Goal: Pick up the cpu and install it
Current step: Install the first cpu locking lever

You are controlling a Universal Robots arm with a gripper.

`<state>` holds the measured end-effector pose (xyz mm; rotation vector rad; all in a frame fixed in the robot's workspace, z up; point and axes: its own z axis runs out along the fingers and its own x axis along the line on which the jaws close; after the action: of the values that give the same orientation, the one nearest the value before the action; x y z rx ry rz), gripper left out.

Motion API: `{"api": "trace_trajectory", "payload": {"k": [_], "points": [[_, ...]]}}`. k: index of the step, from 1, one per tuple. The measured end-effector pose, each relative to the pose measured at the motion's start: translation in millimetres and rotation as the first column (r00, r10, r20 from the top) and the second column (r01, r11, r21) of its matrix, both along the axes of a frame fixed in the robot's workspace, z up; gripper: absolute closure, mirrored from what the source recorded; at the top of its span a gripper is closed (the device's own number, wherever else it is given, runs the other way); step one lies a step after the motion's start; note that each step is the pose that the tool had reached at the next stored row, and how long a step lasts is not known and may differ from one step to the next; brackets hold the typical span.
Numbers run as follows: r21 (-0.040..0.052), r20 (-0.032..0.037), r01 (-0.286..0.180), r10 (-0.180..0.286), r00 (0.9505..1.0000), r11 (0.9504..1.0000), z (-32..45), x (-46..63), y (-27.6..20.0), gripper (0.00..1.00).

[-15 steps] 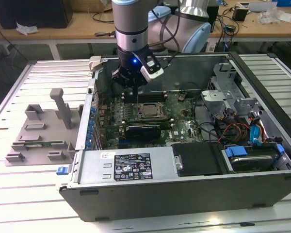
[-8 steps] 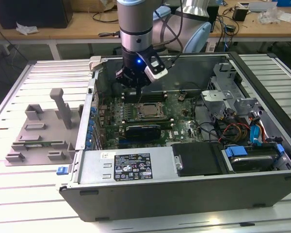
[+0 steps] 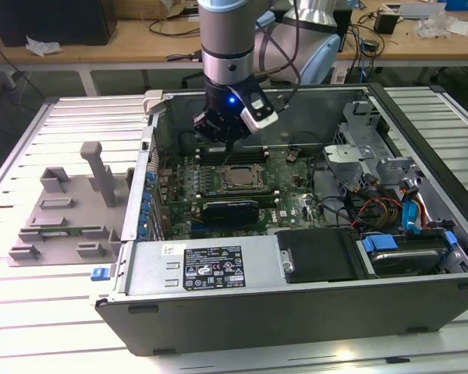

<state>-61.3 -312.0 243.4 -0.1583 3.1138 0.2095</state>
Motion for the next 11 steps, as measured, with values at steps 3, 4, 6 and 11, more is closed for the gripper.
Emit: {"api": "trace_trajectory", "payload": {"k": [3, 4, 6, 11], "points": [[0.0002, 0.0001, 0.000, 0.000, 1.0000, 1.0000, -1.3, 6.8, 0.0, 0.89], [0.0000, 0.0000, 0.000, 0.000, 1.0000, 1.0000, -1.5, 8.4, 0.0, 0.89], [0.0000, 0.0000, 0.000, 0.000, 1.0000, 1.0000, -1.8, 10.1, 0.0, 0.89], [0.0001, 0.0030, 0.000, 0.000, 1.0000, 1.0000, -3.8, 10.7, 4.2, 0.89]]}}
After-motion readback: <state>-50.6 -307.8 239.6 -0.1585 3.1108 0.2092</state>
